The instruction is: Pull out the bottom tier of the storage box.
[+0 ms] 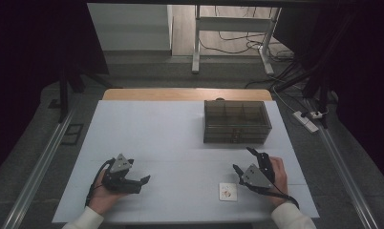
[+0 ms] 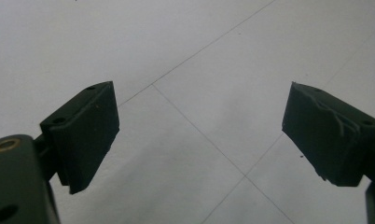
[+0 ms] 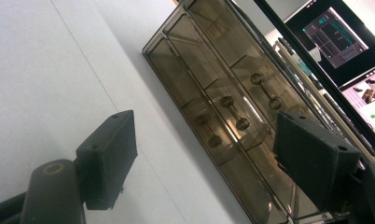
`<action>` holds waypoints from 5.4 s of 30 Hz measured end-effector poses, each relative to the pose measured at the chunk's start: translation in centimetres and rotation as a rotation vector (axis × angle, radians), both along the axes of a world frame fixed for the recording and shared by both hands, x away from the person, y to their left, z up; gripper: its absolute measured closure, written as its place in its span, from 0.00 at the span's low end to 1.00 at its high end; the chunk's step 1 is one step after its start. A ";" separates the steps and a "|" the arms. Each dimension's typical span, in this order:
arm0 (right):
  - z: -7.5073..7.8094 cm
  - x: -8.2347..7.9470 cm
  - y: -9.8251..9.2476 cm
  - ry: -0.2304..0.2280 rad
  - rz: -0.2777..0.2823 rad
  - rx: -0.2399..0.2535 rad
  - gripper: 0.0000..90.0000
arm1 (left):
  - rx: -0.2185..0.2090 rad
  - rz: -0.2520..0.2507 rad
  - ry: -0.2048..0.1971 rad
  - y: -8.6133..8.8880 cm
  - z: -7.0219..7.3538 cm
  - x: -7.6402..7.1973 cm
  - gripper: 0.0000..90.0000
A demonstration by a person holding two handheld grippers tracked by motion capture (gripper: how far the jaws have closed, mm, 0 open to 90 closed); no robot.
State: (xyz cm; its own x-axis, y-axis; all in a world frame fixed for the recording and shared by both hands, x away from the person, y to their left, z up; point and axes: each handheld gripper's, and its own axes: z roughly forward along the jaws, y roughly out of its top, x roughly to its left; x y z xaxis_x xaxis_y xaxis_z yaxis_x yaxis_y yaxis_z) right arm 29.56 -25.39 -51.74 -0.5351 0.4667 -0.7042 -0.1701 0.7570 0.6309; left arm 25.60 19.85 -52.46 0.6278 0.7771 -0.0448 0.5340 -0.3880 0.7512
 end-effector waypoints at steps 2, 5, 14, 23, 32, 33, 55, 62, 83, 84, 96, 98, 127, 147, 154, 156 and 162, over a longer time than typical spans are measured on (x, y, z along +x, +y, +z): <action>-0.1 0.1 0.0 -0.006 -0.003 0.001 0.24 | 0.001 -0.001 0.001 0.0 0.0 0.0 0.13; -0.2 0.4 0.0 -0.008 0.001 0.000 0.24 | 0.001 0.000 0.001 0.0 0.0 0.0 0.13; -0.3 0.8 0.1 -0.025 0.005 -0.018 0.25 | -0.001 0.001 0.002 0.0 0.0 0.1 0.12; -0.6 1.3 0.2 -0.030 0.009 -0.030 0.26 | -0.003 0.001 0.003 0.0 -0.1 0.1 0.12; -0.6 2.0 0.2 -0.039 -0.002 -0.037 0.27 | -0.002 -0.002 0.004 0.0 -0.1 0.1 0.13; -0.6 2.1 0.2 -0.039 -0.003 -0.035 0.27 | -0.002 -0.001 0.004 0.0 -0.1 0.1 0.12; -1.1 3.3 0.2 -0.033 -0.005 -0.056 0.28 | 0.002 -0.001 0.004 0.0 -0.2 0.2 0.12; -1.3 3.7 0.3 -0.041 -0.001 -0.070 0.28 | 0.002 0.000 0.004 0.0 -0.2 0.3 0.12; -1.5 4.4 1.0 -0.057 0.013 -0.109 0.28 | 0.007 0.002 0.002 -0.1 -0.3 0.4 0.12; -1.5 4.4 1.1 -0.055 0.014 -0.116 0.29 | 0.007 0.002 0.001 -0.1 -0.2 0.4 0.13; -1.6 4.7 1.2 -0.061 0.017 -0.125 0.28 | 0.009 0.002 0.001 -0.2 -0.3 0.4 0.13; -1.6 4.8 1.2 -0.056 0.021 -0.132 0.29 | 0.011 0.002 0.002 -0.2 -0.3 0.4 0.13; -2.4 5.4 1.1 -0.073 0.048 -0.166 0.44 | 0.016 0.004 0.000 -0.2 -0.3 0.5 0.13; -2.7 5.8 1.0 -0.064 0.054 -0.181 0.52 | 0.023 0.005 0.001 -0.2 -0.4 0.6 0.13; -2.9 6.0 0.9 -0.053 0.050 -0.196 0.55 | 0.025 0.007 -0.001 -0.2 -0.4 0.6 0.13; -2.9 6.1 0.9 -0.053 0.054 -0.197 0.56 | 0.025 0.008 -0.001 -0.2 -0.4 0.6 0.13; -3.0 6.4 0.9 -0.053 0.057 -0.203 0.55 | 0.027 0.010 -0.002 -0.2 -0.5 0.7 0.13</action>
